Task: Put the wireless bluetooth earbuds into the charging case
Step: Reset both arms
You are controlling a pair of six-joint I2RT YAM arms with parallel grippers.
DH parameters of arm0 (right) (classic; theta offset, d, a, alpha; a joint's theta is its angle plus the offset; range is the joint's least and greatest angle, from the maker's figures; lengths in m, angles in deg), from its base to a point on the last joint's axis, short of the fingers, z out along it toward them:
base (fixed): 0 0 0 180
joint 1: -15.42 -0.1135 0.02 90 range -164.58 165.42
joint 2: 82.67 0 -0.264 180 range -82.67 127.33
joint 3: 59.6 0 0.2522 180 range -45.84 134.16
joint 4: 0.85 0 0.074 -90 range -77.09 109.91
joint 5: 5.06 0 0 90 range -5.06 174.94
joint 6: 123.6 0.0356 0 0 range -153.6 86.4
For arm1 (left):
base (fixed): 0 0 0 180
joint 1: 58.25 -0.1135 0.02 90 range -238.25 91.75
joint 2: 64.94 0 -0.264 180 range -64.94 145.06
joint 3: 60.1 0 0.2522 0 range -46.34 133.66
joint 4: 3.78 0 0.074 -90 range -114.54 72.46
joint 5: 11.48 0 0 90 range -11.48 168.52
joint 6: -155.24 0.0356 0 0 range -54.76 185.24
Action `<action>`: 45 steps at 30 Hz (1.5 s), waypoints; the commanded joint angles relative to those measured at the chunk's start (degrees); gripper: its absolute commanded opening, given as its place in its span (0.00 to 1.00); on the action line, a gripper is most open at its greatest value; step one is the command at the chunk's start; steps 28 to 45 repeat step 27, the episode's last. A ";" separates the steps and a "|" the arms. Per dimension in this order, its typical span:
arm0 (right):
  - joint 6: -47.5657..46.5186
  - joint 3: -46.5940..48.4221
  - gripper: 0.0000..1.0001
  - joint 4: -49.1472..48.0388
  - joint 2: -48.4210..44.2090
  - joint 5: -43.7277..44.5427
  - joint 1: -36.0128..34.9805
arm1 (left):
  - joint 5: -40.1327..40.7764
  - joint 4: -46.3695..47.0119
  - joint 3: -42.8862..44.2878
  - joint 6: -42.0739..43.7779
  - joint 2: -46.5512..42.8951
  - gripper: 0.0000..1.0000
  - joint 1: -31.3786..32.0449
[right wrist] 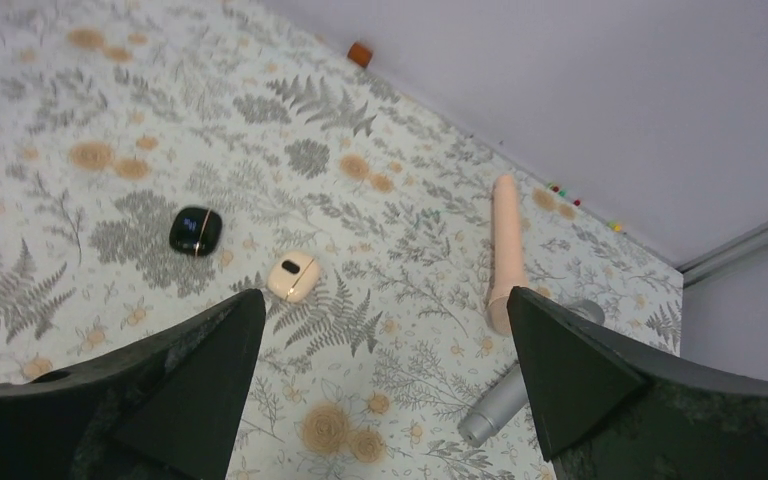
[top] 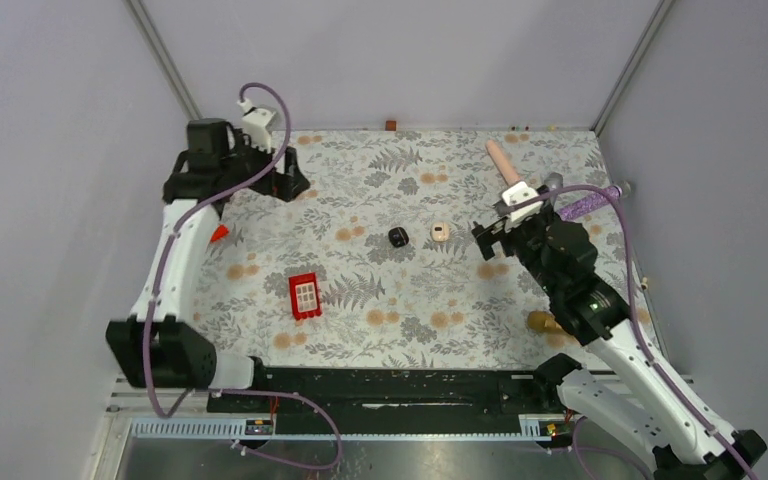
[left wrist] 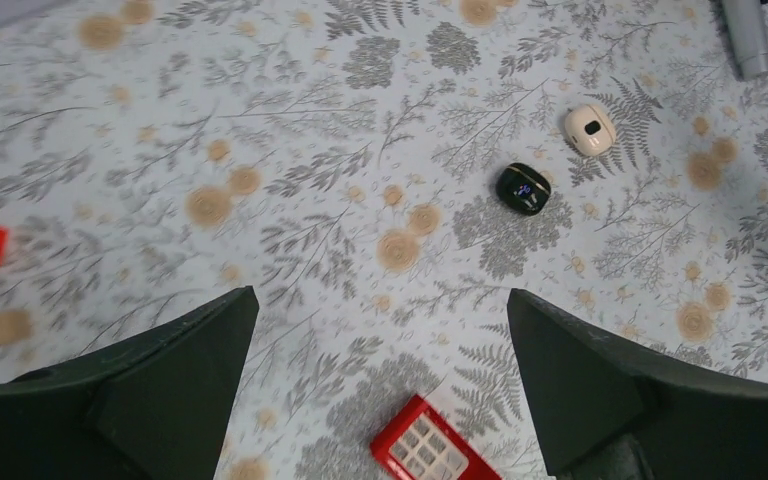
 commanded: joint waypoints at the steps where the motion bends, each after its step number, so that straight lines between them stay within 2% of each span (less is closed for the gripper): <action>1: 7.88 0.65 0.99 -3.92 -6.56 5.84 0.35 | -1.58 1.06 -7.91 2.68 -12.77 0.99 -2.81; 5: 13.58 4.11 0.99 -3.50 -9.97 12.31 0.39 | 4.97 6.01 -16.45 1.15 -28.14 0.99 -3.49; 10: 12.96 8.69 0.99 -0.72 -13.52 16.24 0.35 | 5.64 8.27 -23.30 0.45 -43.99 0.99 -4.94; 13: 11.09 11.15 0.99 5.48 -16.68 14.00 0.35 | 12.05 5.31 -20.17 -3.11 -46.30 0.99 -6.15; 17: 11.31 8.22 0.99 6.90 -21.65 10.63 0.35 | 30.51 9.34 -19.23 -9.06 -47.53 0.99 -6.88; 19: 11.59 6.76 0.99 6.87 -22.83 9.27 0.35 | 33.00 10.24 -19.11 -9.25 -47.66 0.99 -6.87; 26: 11.78 3.88 0.99 1.27 -20.77 10.69 0.06 | 25.47 12.39 -25.36 -10.33 -48.98 0.98 -7.38; 45: 11.78 3.72 0.99 1.00 -20.22 10.78 -0.18 | 25.83 13.21 -26.15 -10.28 -48.80 0.98 -7.40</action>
